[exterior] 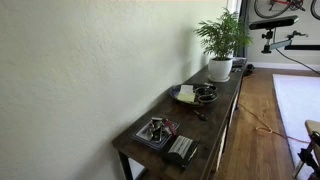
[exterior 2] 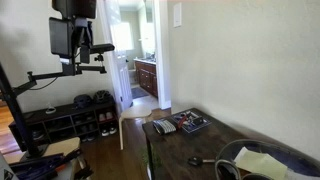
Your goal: Put the car key on the square plate
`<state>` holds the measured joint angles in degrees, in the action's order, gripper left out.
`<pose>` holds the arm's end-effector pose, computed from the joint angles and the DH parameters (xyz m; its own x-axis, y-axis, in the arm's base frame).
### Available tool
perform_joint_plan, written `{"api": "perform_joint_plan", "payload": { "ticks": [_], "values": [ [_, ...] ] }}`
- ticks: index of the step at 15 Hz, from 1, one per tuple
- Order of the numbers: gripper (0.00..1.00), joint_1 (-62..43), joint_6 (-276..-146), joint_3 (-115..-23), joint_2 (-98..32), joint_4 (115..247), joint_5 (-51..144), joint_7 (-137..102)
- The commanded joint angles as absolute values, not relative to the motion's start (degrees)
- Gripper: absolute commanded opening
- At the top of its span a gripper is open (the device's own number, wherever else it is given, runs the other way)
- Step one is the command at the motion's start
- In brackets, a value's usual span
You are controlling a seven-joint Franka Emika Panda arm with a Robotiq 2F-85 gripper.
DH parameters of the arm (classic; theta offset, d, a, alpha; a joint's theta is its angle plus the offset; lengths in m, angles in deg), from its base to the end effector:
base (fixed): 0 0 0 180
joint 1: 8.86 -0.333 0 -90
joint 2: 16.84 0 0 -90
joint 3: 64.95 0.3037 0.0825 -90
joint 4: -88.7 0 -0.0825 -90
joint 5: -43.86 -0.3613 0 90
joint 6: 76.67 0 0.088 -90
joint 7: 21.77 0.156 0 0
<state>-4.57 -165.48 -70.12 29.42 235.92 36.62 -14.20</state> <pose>0.2609 -0.0234 0.4456 0.9409 -0.2442 -0.2346 -0.2849 -0.9454 -0.1585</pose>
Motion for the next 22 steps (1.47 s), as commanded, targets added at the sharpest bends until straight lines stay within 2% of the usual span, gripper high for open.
{"api": "perform_joint_plan", "payload": {
  "ticks": [1, 9, 19, 22],
  "values": [
    [1.00, -3.47, -165.31, -69.30, 29.30, 235.81, 36.15, -14.83],
    [1.00, -3.47, -167.17, -68.82, 28.01, 236.24, 36.34, -14.68],
    [1.00, -3.99, -187.84, -65.95, 11.12, 235.76, 38.42, -13.65],
    [1.00, -4.51, -188.58, -66.67, 10.72, 236.18, 37.75, -14.57]
  ]
}}
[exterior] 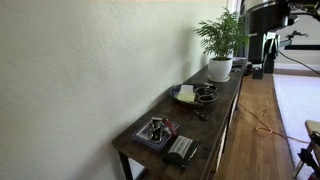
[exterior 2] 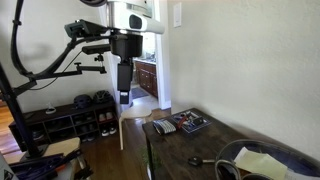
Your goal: Put the car key on the square plate
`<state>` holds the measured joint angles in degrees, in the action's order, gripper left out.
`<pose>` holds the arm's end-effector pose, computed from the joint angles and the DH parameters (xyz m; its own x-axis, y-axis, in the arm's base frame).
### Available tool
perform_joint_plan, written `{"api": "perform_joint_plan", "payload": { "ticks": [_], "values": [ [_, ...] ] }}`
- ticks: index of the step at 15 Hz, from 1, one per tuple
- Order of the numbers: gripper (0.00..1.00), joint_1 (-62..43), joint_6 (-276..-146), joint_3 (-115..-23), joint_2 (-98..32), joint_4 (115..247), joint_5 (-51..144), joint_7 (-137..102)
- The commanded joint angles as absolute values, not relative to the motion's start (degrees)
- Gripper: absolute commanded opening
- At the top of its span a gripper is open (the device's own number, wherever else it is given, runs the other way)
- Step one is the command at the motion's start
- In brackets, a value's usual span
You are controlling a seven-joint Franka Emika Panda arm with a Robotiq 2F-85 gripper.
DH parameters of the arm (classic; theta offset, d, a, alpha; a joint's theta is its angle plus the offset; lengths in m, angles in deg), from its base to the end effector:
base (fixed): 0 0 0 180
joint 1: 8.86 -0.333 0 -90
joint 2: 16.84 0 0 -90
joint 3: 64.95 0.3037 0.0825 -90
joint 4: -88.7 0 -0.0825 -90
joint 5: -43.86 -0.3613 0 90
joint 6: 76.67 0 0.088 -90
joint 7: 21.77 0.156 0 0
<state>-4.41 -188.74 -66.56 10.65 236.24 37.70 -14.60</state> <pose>0.3522 -0.0246 0.3649 0.9530 -0.2611 -0.1535 -0.2763 -0.9571 -0.0873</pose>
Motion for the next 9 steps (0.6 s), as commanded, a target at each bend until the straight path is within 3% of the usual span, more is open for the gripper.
{"api": "perform_joint_plan", "payload": {
  "ticks": [1, 9],
  "values": [
    [1.00, -4.53, -188.99, -66.69, 9.68, 235.99, 37.77, -14.58],
    [1.00, -4.56, -189.54, -66.65, 9.05, 235.85, 37.51, -14.33]
  ]
}}
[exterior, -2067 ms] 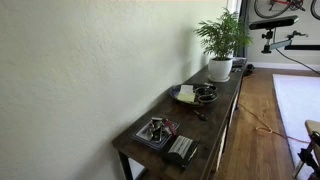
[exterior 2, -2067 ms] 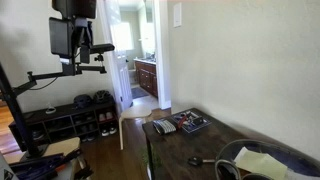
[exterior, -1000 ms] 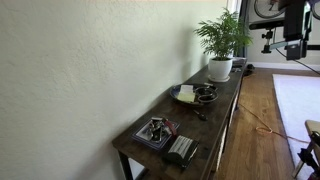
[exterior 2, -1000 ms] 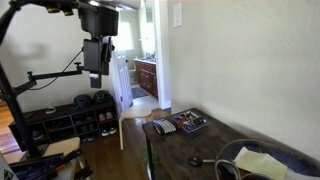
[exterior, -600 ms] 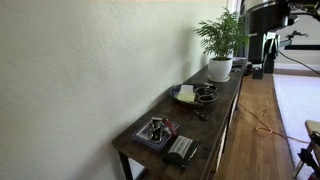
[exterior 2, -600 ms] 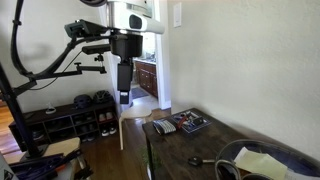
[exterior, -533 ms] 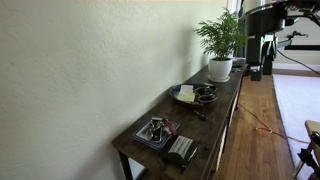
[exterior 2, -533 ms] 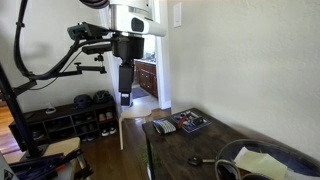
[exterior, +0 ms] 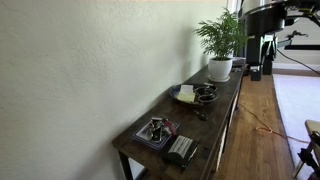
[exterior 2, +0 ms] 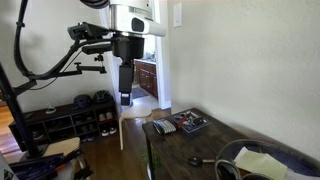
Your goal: Put the car key on the square plate
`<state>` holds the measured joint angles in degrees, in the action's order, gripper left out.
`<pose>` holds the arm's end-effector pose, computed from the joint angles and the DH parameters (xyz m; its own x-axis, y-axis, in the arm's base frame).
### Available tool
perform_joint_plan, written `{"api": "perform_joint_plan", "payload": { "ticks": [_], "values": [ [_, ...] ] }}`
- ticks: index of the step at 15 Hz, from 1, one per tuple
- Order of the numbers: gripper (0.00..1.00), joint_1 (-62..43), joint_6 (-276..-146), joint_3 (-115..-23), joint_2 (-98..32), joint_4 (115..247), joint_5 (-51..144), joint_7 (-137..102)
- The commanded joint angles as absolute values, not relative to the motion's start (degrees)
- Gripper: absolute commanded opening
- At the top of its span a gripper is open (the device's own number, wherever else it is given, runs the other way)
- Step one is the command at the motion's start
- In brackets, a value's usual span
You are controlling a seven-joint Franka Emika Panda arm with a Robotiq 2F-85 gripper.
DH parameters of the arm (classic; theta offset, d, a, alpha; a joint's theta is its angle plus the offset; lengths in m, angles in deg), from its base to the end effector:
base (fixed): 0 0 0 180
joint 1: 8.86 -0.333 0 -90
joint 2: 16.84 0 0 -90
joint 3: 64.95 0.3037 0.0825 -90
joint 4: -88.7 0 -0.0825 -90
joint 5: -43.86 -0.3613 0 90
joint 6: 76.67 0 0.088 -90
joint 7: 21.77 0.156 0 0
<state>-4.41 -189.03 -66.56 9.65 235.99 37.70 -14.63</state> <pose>0.3548 -0.0250 0.3609 0.9518 -0.2611 -0.1612 -0.2770 -0.9571 -0.0852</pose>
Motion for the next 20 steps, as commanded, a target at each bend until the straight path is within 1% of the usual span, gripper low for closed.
{"api": "perform_joint_plan", "payload": {
  "ticks": [1, 10, 14, 15, 20],
  "values": [
    [1.00, -4.49, -191.67, -66.25, 7.64, 235.92, 37.71, -13.59],
    [1.00, -4.86, -205.21, -65.56, -7.59, 230.92, 37.42, -8.91],
    [1.00, -5.01, -208.35, -65.98, -14.03, 227.21, 37.44, -8.55],
    [1.00, -4.99, -206.93, -66.28, -11.19, 229.28, 37.58, -10.21],
    [1.00, -5.02, -207.03, -66.34, -12.71, 228.37, 37.57, -10.21]
  ]
}}
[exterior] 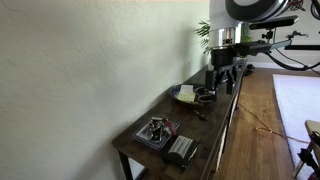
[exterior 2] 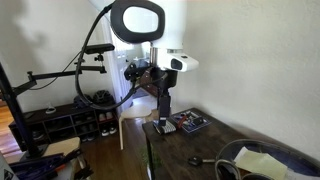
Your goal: Put the car key on the square plate
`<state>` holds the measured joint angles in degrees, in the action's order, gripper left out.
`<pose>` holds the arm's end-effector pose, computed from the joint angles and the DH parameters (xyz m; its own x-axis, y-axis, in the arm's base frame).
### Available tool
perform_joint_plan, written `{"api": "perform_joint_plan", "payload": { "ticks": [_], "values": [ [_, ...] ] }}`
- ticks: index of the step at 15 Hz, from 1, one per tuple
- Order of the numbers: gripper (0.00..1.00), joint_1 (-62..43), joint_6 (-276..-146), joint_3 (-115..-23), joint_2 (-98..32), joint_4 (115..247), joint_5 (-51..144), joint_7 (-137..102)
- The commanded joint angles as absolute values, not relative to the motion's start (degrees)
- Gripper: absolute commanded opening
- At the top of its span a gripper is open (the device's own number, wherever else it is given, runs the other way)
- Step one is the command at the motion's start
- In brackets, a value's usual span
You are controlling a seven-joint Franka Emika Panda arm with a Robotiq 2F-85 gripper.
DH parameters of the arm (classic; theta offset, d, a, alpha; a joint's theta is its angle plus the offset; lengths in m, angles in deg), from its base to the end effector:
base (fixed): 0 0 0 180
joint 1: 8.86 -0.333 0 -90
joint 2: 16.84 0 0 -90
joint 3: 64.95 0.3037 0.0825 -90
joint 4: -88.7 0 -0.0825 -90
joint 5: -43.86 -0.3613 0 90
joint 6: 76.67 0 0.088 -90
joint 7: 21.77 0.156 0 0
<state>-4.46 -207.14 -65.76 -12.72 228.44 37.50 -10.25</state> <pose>0.4448 -0.0336 0.2783 0.9289 -0.3546 -0.1064 -0.3619 -0.9304 -0.0584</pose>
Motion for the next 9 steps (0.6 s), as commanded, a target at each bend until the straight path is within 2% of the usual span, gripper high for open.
{"api": "perform_joint_plan", "payload": {
  "ticks": [1, 9],
  "values": [
    [1.00, -5.02, -207.02, -66.34, -12.71, 228.37, 37.57, -10.21],
    [1.00, -4.49, -208.43, -67.43, -22.51, 224.09, 36.31, -12.65]
  ]
}}
